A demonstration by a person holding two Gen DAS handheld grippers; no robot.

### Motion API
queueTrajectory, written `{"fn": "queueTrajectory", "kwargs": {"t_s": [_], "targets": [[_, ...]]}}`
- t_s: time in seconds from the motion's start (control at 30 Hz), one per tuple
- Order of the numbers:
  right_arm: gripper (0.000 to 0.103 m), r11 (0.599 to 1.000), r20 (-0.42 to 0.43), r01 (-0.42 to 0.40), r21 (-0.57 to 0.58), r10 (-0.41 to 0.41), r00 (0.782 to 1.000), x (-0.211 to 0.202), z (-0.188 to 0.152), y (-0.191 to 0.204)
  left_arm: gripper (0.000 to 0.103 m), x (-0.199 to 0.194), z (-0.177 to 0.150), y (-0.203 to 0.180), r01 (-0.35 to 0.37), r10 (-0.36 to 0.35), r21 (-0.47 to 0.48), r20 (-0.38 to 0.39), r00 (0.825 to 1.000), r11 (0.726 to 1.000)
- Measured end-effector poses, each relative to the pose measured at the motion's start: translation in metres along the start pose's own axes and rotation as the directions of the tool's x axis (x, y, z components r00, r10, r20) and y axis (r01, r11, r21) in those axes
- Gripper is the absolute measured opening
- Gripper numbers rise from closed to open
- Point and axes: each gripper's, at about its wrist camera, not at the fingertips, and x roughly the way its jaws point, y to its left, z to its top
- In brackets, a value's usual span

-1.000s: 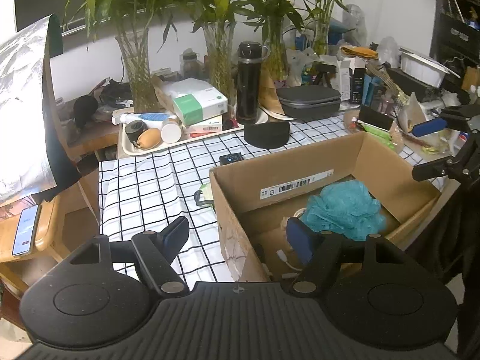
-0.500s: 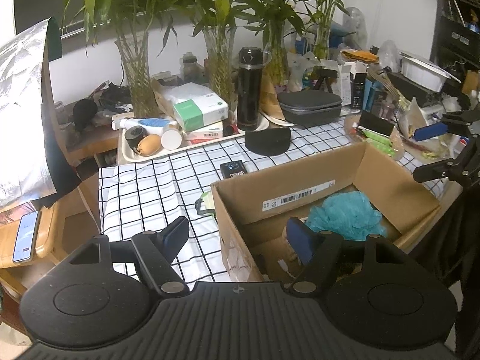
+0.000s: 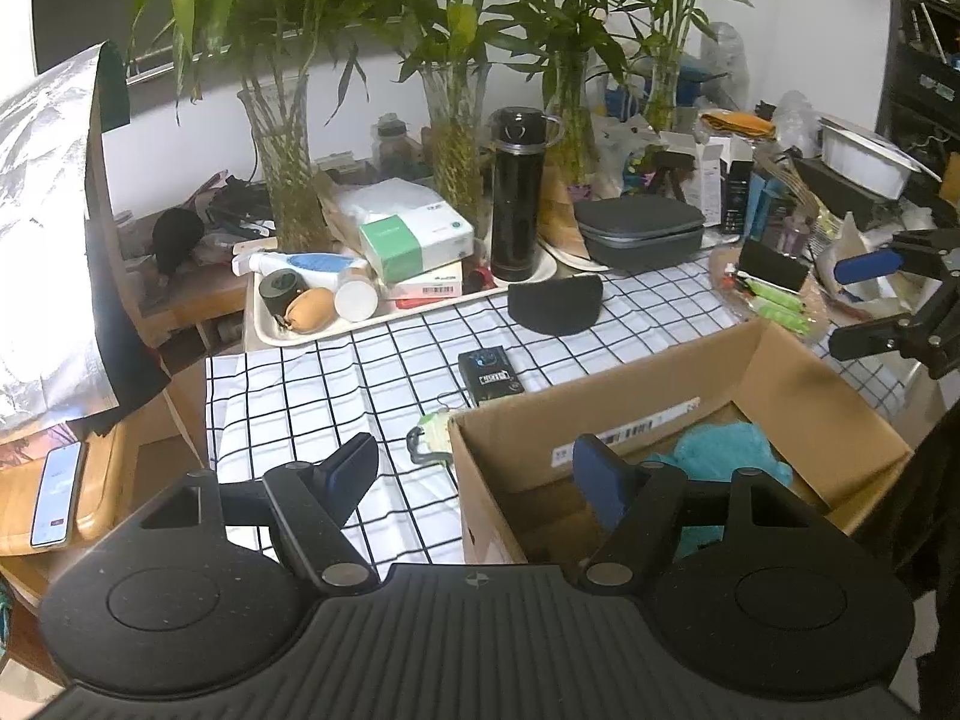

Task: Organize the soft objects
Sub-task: 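Withdraw both grippers from the box back over the checkered tablecloth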

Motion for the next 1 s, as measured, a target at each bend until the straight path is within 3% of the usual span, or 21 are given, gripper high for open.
{"fn": "queueTrajectory", "kwargs": {"t_s": [0.53, 0.8, 1.0], "targets": [[0.103, 0.999, 0.063, -0.011, 0.051, 0.008, 0.998, 0.04, 0.026, -0.035, 0.071, 0.034, 0.016, 0.021, -0.005, 0.006, -0.051, 0.011, 1.0, 0.999], [0.103, 0.985, 0.078, 0.024, 0.17, -0.038, 0.996, 0.068, 0.026, -0.072, 0.071, 0.066, 0.029, 0.042, -0.022, 0.024, -0.115, 0.017, 1.0, 0.993], [0.103, 0.983, 0.067, 0.045, 0.175, -0.058, 0.996, 0.088, 0.027, -0.084, 0.071, 0.095, 0.036, 0.05, -0.062, 0.064, -0.122, 0.01, 0.998, 0.991]]}}
